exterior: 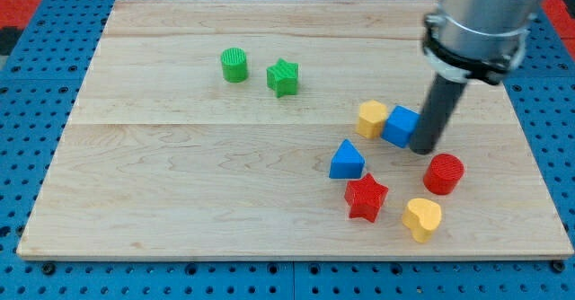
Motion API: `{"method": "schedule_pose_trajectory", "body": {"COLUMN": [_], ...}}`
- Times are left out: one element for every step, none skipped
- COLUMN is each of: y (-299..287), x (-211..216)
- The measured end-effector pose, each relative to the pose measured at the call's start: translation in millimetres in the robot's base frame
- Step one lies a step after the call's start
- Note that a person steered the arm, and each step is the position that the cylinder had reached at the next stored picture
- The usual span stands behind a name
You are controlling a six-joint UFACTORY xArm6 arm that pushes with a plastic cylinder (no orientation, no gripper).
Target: Push the blue cube into the green star
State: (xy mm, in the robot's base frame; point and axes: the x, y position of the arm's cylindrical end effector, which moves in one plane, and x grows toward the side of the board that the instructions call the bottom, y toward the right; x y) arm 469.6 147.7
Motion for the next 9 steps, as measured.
{"method": "schedule_pose_trajectory", "body": {"y": [-13, 12, -11, -82, -121, -57, -26, -97, -126], "x": [-38, -43, -77, -87, -91, -81, -39, -37, -74]}}
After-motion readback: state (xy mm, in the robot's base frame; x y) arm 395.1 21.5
